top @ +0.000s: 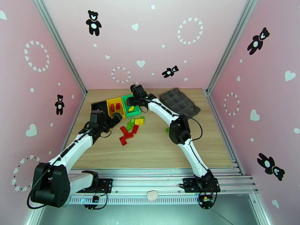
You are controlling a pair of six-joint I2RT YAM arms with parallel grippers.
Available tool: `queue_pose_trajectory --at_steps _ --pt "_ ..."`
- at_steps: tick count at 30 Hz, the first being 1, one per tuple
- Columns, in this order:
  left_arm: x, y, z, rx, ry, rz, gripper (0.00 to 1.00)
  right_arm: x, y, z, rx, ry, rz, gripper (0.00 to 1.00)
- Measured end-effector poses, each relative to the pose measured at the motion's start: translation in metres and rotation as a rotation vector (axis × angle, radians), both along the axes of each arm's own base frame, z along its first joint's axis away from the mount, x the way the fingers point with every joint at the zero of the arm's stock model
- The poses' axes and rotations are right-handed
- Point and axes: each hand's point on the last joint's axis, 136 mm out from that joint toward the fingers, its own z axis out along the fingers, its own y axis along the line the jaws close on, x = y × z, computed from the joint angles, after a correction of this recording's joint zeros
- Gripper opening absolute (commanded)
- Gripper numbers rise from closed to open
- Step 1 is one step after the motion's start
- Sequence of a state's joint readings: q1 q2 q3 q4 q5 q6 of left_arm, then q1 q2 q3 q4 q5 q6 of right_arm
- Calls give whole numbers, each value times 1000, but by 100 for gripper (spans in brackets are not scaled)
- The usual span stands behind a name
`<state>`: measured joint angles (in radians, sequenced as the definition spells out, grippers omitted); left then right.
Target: Sort the legos into containers by color
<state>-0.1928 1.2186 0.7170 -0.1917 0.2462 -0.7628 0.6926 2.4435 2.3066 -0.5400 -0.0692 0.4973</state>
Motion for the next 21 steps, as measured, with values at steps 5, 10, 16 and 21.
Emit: queue_pose_trajectory --at_steps 5,10,16,21 --pt "-13 -32 -6 43 7 -83 97 -33 -45 1 -81 22 -14 56" --pt "-23 -57 -20 87 30 -145 97 -51 -110 17 -97 13 -92 57" --pt "-34 -81 -33 114 53 -202 97 -83 -227 -9 -165 65 -284 62" --pt "-34 -98 -39 120 62 -232 96 -132 -299 -34 -199 126 -423 68"
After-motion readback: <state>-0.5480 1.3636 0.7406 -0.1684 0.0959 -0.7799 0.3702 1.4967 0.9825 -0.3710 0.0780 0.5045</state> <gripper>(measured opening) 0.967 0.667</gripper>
